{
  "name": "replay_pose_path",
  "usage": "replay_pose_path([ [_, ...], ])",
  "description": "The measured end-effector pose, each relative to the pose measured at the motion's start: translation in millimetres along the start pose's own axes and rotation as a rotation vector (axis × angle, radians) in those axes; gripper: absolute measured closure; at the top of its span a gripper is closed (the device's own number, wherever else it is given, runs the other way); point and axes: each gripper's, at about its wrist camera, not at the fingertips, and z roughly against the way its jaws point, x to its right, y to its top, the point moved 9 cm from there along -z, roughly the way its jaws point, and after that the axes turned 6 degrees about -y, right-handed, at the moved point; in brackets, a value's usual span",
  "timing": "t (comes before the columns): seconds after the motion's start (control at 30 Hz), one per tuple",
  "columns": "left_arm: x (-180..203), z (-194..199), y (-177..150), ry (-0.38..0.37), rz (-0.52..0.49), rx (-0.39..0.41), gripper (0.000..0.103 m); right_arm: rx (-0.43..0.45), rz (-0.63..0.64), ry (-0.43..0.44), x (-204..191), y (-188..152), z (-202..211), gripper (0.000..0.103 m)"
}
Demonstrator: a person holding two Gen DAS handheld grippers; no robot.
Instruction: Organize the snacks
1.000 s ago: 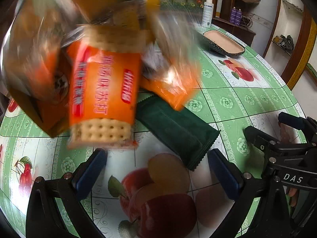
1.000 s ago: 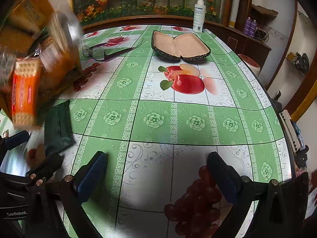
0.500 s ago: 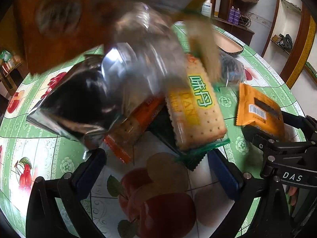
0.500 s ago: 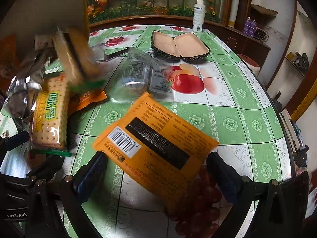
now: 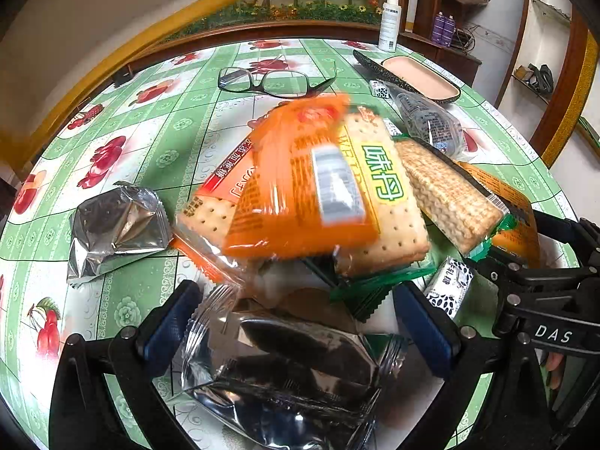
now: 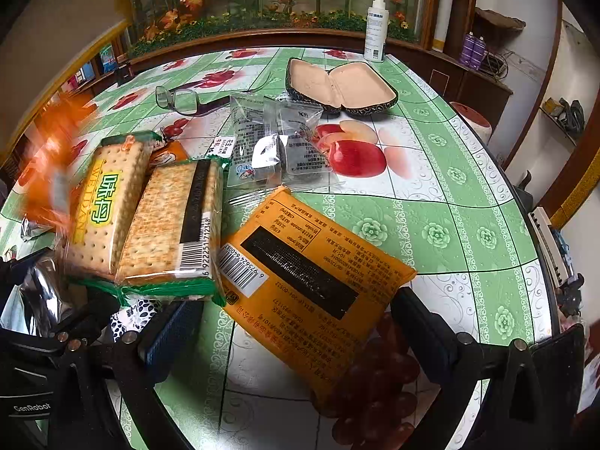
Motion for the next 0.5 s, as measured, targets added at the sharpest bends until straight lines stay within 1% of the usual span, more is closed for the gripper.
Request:
replay_pose_path([
  [0.43,-1.7,0.7,0.4,0.020,-0.014,0.006,0.000,0.001,-0.001,0.000,0.2,0.6,0.9,0.001],
  [0.47,-3.0,0.6,1.1,0.041,-0.030,0.013,0.000,0.001,-0.001,0.000,0.2,0.7,0.9,0.001],
  [0.5,-1.9,0.8,0.5,0.029,-0.021,0.008,0.000,0.001,-0.002,-0.001,0.2,0.4,0.4,0.001],
])
